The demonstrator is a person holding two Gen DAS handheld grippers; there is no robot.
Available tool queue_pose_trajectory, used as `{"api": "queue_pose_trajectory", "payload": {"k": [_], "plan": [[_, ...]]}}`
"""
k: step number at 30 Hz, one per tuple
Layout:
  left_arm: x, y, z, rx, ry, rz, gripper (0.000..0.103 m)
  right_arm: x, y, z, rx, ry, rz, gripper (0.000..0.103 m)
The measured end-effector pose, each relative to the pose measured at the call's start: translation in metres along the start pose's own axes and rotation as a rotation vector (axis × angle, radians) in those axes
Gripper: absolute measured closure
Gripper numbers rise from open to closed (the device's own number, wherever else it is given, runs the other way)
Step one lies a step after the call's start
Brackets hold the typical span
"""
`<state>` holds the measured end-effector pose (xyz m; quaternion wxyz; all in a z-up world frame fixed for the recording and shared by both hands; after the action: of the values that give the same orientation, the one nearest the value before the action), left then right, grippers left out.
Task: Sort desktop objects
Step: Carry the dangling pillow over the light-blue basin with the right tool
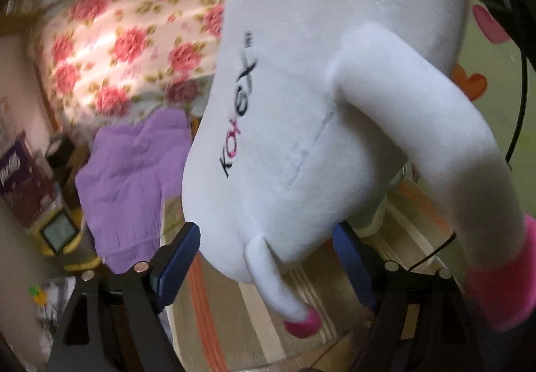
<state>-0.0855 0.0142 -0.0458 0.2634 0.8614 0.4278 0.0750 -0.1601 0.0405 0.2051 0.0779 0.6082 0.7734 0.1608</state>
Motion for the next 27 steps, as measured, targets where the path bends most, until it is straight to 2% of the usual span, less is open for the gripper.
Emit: {"api": "queue_pose_trajectory", "payload": {"k": [2,6,15,22,27], "plan": [[0.016,0.000,-0.006,0.033,-0.044,-0.013,0.018,0.000,0.005,-0.003,0.003,0.002,0.010,0.087],[0.044,-0.002,-0.019,0.089,-0.075,0.023,0.018,0.005,0.014,-0.009,0.013,-0.006,0.052,0.087],[0.079,-0.015,-0.048,0.190,-0.174,-0.149,0.016,0.024,0.042,-0.016,0.054,-0.058,0.115,0.087],[0.079,-0.025,-0.071,0.203,-0.161,-0.100,0.016,0.058,0.061,-0.019,0.064,-0.058,0.180,0.087],[0.067,-0.038,-0.091,0.186,-0.037,-0.009,0.016,0.101,0.076,-0.027,0.082,-0.073,0.258,0.087]]}}
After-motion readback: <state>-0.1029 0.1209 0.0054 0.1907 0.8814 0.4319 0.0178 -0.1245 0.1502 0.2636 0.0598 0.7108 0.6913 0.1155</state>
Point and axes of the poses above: each gripper's, at about its wrist camera, not at the fingertips, and y roughly against the way its jaws point, x to its right, z to its underside, the point moved 6 cm from there along -y, roughly the way its jaws point, and after that the axes turned 6 degrees about x, right-handed, at the moved point
